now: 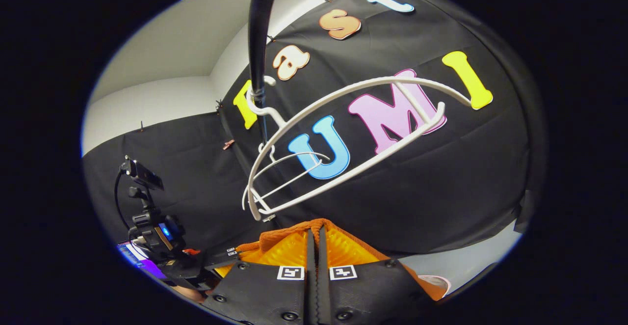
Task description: Grasp the clothes on the hanger with both hands and then place them into the laundry hamper below.
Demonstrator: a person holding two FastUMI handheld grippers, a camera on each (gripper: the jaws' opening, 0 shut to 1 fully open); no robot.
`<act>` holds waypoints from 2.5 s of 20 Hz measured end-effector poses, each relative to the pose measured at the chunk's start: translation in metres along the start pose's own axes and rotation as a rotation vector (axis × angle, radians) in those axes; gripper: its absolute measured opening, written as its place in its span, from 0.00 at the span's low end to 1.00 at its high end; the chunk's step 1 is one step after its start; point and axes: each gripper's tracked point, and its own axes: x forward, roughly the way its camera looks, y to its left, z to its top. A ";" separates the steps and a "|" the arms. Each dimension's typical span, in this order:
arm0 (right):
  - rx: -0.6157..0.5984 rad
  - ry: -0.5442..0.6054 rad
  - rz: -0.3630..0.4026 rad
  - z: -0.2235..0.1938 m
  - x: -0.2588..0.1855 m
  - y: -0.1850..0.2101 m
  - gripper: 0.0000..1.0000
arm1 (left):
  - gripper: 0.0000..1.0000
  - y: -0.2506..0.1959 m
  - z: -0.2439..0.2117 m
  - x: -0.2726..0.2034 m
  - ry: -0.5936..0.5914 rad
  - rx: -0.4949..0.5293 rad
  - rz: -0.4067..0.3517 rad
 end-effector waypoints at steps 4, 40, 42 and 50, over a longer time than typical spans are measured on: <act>-0.006 0.001 0.012 -0.011 -0.001 -0.003 0.08 | 0.04 -0.033 -0.003 0.000 -0.023 -0.070 -0.076; -0.245 0.645 -0.654 -0.254 -0.066 -0.206 0.99 | 0.96 0.010 -0.283 0.001 0.530 -0.060 0.014; -0.259 0.608 -0.660 -0.243 -0.073 -0.187 0.99 | 0.96 0.009 -0.273 -0.012 0.516 -0.057 0.007; -0.305 0.383 -0.657 -0.162 -0.083 -0.103 0.99 | 0.95 0.030 -0.157 -0.056 0.292 -0.096 0.063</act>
